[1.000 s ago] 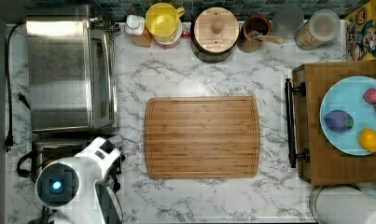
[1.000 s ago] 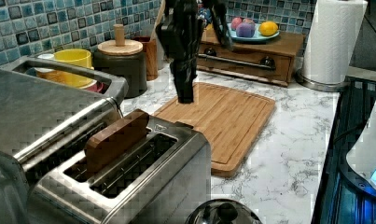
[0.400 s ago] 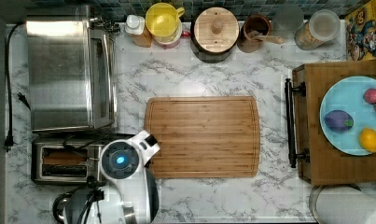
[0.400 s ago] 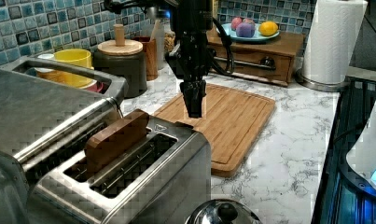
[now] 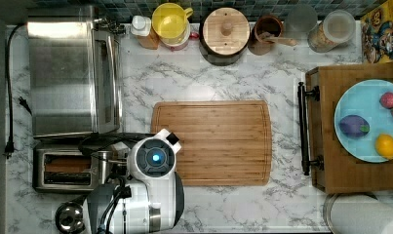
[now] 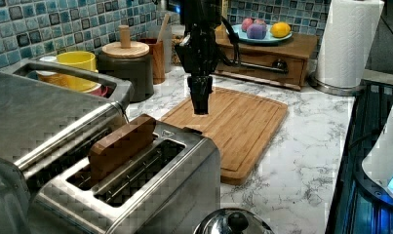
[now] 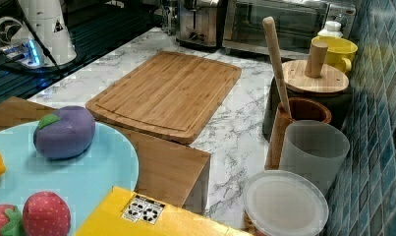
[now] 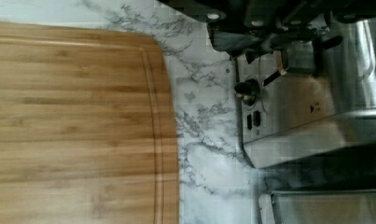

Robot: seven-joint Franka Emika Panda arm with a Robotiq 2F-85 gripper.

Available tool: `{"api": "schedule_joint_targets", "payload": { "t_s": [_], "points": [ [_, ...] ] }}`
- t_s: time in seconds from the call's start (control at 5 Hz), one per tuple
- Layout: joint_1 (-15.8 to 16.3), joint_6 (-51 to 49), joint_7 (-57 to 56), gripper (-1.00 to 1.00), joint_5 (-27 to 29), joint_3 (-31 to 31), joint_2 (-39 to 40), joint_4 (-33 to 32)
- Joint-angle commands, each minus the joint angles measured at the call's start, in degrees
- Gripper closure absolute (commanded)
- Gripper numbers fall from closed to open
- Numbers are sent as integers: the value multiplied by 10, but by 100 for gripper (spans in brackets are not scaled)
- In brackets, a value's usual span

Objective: Turn on the toaster.

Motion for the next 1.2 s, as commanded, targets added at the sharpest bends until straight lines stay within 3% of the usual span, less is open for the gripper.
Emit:
{"api": "schedule_joint_targets", "payload": {
  "t_s": [0.2,0.6,0.8,1.2],
  "points": [
    [17,12,-59,100,85,1,-35,-3],
    [9,29,-26,100,60,16,-25,-9],
    [20,30,-50,100,83,13,-20,-11],
    [28,39,-24,100,48,40,52,17]
  ]
}}
